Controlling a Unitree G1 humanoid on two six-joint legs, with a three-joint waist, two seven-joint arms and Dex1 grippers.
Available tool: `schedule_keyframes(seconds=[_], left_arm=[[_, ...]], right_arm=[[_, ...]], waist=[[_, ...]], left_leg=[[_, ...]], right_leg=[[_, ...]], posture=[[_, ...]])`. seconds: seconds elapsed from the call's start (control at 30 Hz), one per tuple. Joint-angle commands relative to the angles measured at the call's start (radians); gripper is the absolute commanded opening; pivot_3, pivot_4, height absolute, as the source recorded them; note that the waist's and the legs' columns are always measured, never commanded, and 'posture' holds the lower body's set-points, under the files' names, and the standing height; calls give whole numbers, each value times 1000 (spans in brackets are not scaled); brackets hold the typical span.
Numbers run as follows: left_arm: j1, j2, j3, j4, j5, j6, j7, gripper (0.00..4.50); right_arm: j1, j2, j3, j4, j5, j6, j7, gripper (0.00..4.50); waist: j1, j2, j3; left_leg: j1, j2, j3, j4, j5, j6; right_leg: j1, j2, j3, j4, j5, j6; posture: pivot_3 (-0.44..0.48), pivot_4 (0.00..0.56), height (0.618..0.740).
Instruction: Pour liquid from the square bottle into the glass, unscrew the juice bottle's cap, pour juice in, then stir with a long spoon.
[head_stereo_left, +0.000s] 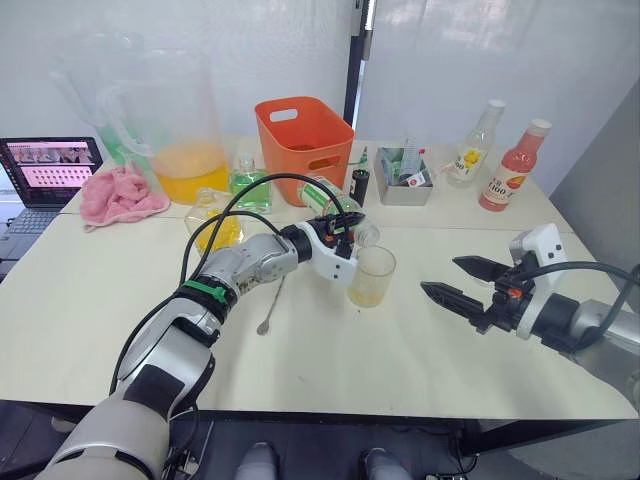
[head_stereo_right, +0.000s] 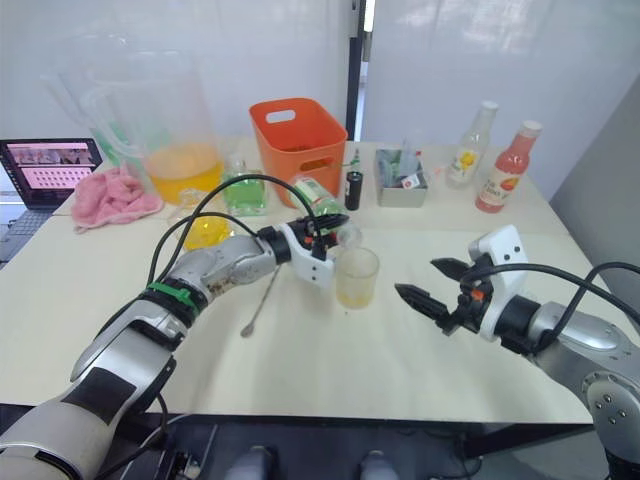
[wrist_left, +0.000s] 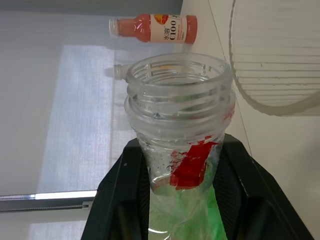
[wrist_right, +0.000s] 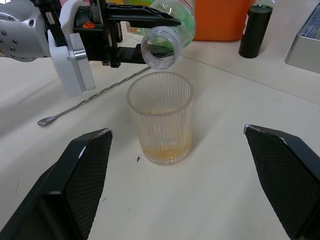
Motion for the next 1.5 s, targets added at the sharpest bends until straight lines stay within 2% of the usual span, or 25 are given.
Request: schedule_keyframes(seconds=[0.03, 0.7, 1.5], left_arm=[[-33, 8, 3, -39, 10, -7, 47, 1226], [-49, 20, -22, -40, 66, 4, 105, 1226], [-56, 28, -19, -48, 58, 11, 106, 1226]], right_arm=[[-9, 3, -18, -13, -5, -17, -6, 4444], [-30, 12, 3, -7, -33, -18, 2, 4444], [-53, 19, 26, 5, -45, -18, 8, 4444]], waist=[[0, 0, 0], [0, 0, 0], [0, 0, 0]], left_leg=[[0, 0, 0, 0, 0, 0], [0, 0, 0, 0, 0, 0], [0, 0, 0, 0, 0, 0]], right_leg=[[0, 0, 0, 0, 0, 0], [0, 0, 0, 0, 0, 0], [0, 0, 0, 0, 1, -1]], posture=[[0, 150, 738], [0, 150, 738], [0, 150, 738]])
